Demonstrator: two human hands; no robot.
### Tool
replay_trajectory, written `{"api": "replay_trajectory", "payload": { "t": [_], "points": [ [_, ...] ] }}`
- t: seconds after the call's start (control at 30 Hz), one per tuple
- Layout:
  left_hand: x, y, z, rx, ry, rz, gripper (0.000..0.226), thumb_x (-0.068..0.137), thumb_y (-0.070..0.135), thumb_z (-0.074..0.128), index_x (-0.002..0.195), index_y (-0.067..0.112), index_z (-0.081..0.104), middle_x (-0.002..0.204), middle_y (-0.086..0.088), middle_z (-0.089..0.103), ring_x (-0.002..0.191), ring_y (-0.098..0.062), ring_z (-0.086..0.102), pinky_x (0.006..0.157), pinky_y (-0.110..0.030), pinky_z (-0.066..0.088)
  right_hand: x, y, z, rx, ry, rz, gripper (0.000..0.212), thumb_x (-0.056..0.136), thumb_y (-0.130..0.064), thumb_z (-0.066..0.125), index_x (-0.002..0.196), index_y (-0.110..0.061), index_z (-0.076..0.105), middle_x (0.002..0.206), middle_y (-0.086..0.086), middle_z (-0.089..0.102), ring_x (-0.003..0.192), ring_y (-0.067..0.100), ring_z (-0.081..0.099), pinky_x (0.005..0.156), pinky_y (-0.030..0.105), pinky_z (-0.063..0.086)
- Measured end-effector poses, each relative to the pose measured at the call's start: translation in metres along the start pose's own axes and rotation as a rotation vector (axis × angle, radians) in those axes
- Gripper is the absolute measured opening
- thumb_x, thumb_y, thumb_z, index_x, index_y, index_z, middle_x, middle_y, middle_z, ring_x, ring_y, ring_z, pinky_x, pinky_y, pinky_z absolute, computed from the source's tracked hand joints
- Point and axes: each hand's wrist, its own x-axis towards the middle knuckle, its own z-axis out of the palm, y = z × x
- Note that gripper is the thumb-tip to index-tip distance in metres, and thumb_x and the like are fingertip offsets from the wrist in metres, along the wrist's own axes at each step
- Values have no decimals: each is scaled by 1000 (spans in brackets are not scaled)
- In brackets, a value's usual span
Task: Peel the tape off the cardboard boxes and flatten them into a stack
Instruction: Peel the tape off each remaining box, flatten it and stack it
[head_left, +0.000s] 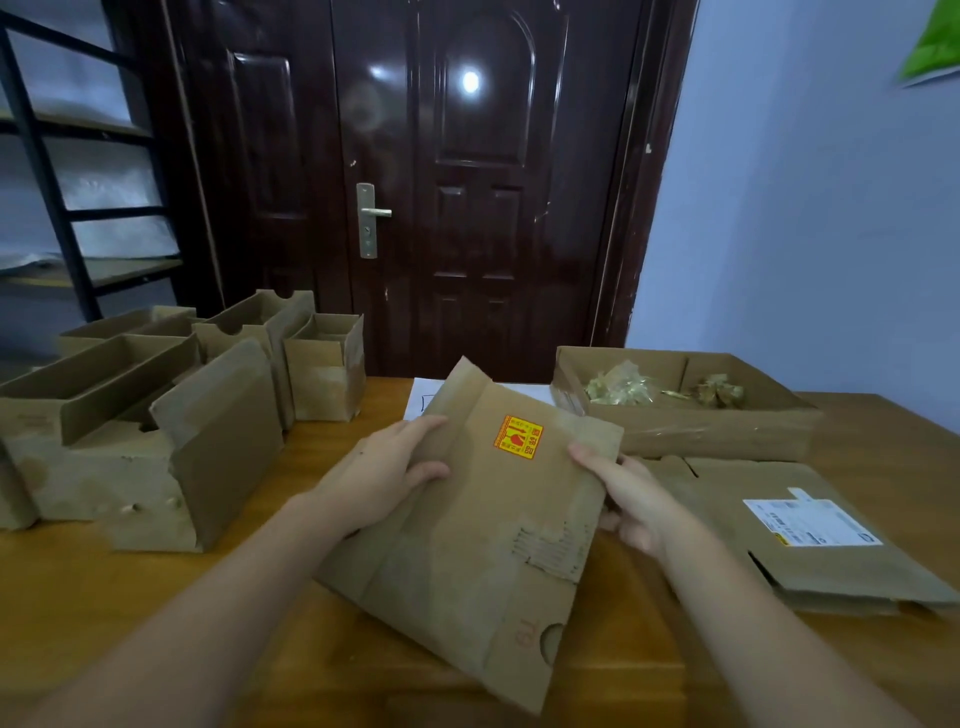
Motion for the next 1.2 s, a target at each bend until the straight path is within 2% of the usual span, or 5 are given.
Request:
{"api": "replay_trajectory", "payload": {
  "t": [0.43,0.53,0.67,0.87,1.2],
  "points": [
    [5,20,-38,-317,122,-55,104,60,74,83,146,57,28,108,29,52,93,4,57,68,-14,44,-21,-31,-15,91,145,-339,32,87,-15,80,112,-8,62,102,8,78,92,28,76,68,46,63],
    [-7,12,-43,-419,65,-149,85,62,70,80,135,42,48,112,23,56,103,-3,58,68,-12,43,-28,-41,-20,148,218,-398,26,89,-15,78,108,-9,62,95,4,79,78,17,77,52,31,58],
    [-28,3,-35,-807,-26,-236,75,61,52,81,127,26,56,119,6,67,96,-13,72,73,-21,56,-33,-50,-27,176,287,-388,25,90,-19,78,108,-12,63,103,6,78,86,20,76,71,46,64],
    [-7,44,14,-1504,299,-440,23,91,28,76,108,27,61,105,2,77,96,-21,74,75,-36,59,-51,-50,-48,187,269,-346,31,91,-21,77,115,-12,61,104,7,78,90,24,77,63,38,62],
    [37,106,46,-975,571,-286,28,105,24,56,122,39,38,93,12,56,80,-5,56,63,-23,38,-90,-52,-131,-357,134,-279,60,70,-41,88,123,-32,61,108,-1,77,98,24,75,85,51,58]
  ]
}}
